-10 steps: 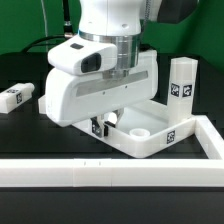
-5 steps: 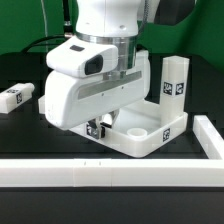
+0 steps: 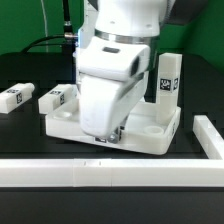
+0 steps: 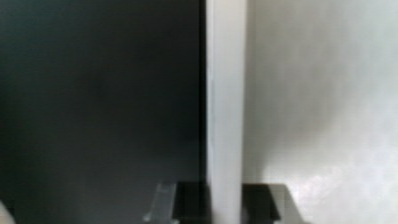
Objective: Assemble desk
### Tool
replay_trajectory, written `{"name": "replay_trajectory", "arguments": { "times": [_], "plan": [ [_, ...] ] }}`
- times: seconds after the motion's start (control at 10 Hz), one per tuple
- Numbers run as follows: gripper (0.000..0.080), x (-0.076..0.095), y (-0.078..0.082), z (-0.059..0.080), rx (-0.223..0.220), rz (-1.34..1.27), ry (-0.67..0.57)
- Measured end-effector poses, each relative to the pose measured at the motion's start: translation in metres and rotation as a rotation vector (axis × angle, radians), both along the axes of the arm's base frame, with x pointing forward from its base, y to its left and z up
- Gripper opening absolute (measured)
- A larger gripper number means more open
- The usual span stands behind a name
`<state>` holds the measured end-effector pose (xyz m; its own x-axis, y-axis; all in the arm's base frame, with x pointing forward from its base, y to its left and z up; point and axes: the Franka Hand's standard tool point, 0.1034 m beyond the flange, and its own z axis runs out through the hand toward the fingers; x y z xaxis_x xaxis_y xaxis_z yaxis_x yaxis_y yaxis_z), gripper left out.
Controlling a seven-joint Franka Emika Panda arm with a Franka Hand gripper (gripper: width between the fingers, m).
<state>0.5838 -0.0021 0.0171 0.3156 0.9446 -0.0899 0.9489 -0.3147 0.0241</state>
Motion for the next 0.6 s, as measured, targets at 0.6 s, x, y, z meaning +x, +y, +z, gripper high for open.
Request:
{"name": "replay_trajectory", "arguments": {
  "times": [0.6],
  "plan": [
    [0.0063, 0.0051, 0.0051, -0.003, 0.002, 0.06, 0.006]
  ]
}}
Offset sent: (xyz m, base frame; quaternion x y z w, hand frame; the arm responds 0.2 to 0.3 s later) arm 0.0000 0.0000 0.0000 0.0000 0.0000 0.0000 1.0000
